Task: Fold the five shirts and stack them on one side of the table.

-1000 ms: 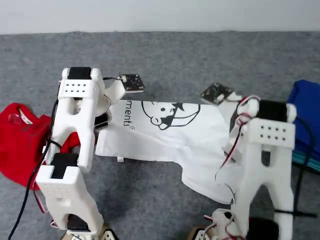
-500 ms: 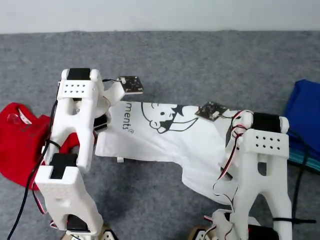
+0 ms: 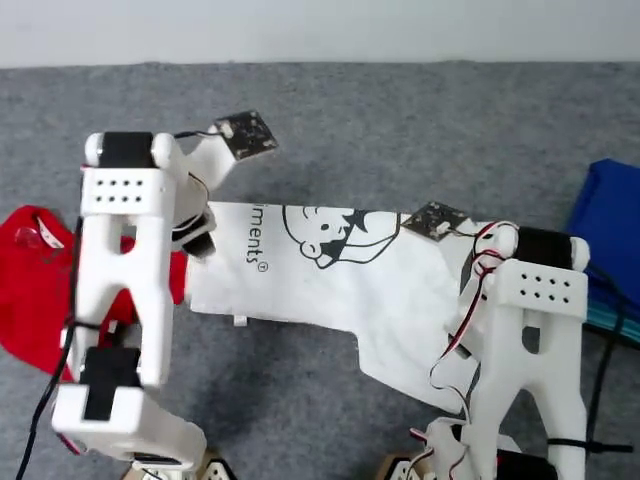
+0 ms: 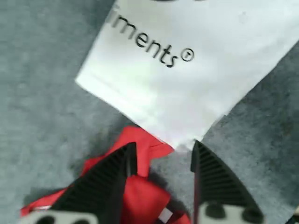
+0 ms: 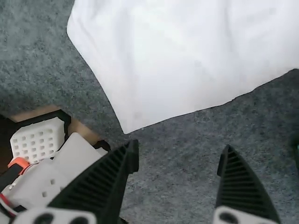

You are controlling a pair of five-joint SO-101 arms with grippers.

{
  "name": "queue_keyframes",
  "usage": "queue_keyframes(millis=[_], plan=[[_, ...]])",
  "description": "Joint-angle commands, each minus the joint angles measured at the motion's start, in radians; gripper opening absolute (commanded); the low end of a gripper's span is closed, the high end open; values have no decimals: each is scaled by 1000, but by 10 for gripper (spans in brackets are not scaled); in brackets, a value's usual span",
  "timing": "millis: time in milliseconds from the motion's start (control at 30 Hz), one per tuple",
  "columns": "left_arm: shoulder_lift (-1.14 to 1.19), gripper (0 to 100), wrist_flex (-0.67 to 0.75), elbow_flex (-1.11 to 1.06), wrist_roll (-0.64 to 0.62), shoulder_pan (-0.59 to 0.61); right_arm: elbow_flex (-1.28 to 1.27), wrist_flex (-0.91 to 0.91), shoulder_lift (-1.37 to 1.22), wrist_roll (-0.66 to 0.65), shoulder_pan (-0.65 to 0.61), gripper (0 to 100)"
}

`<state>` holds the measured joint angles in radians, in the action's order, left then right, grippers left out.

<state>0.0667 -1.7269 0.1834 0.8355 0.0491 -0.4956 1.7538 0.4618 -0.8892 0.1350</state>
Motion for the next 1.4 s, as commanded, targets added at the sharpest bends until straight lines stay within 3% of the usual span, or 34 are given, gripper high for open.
queue_keyframes(millis=[0,133,233,400,500,733,933,1067,1233,1367], plan=[[-107,199,-28,5,-8,26,81,44,28,6,12,265],[-163,196,-26,5,-9,37,126,44,28,6,22,263],[-193,172,-26,4,-14,15,198,45,28,8,117,243],[-186,10,-25,1,-106,-153,359,41,28,8,358,2],[-124,14,-9,-13,-166,-299,434,41,28,8,507,35],[104,14,123,-8,-404,-646,476,41,28,9,789,9],[272,15,192,-7,-434,-873,474,41,28,9,966,10],[350,36,206,-7,-391,-954,473,41,28,6,1038,10],[411,196,207,-7,-388,-1000,473,41,28,5,1095,10],[433,202,222,1,-388,-1014,473,41,28,5,1136,10]])
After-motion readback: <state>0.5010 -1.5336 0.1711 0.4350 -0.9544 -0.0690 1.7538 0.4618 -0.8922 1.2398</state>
